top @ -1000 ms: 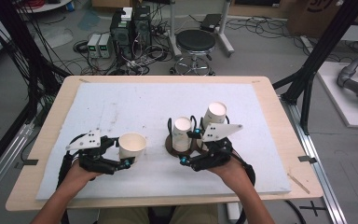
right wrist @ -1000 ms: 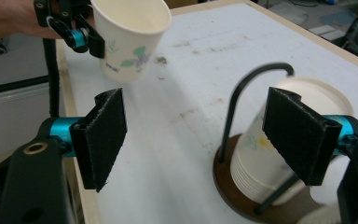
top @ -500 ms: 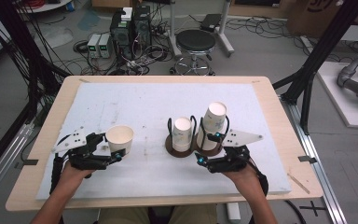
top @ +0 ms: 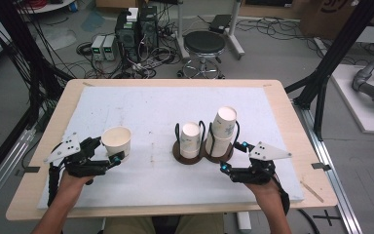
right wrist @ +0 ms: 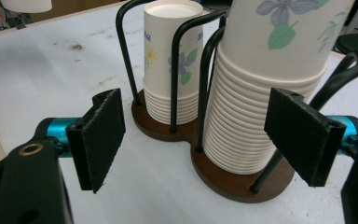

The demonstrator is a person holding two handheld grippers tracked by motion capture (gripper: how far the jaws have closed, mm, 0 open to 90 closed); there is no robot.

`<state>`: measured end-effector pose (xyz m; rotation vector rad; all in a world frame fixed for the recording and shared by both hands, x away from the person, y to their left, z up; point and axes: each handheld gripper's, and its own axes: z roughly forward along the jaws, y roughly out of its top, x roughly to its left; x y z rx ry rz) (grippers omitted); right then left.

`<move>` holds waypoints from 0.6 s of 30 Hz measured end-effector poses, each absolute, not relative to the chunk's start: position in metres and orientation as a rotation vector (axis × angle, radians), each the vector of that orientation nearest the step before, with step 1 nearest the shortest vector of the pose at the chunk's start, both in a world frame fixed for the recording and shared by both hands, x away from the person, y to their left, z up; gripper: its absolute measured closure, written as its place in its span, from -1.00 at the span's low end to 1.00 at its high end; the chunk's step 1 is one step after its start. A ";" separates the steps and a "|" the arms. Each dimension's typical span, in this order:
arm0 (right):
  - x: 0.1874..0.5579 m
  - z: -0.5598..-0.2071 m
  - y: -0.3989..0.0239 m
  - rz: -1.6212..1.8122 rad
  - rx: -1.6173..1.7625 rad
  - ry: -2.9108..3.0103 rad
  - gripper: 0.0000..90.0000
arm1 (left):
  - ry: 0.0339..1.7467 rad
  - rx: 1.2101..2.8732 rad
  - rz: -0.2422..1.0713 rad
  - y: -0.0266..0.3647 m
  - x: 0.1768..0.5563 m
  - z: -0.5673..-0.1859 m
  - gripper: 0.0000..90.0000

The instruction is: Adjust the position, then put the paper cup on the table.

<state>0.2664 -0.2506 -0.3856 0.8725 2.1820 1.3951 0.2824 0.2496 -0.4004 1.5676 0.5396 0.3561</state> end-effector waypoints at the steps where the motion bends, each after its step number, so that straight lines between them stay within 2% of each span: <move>1: 0.266 -0.385 -0.252 1.398 0.875 2.175 -0.54 | 0.540 1.568 0.361 0.250 0.283 -0.400 -0.33; 18: 0.264 -0.387 -0.261 1.390 0.900 2.153 -0.54 | 0.522 1.576 0.422 0.254 0.285 -0.403 -0.34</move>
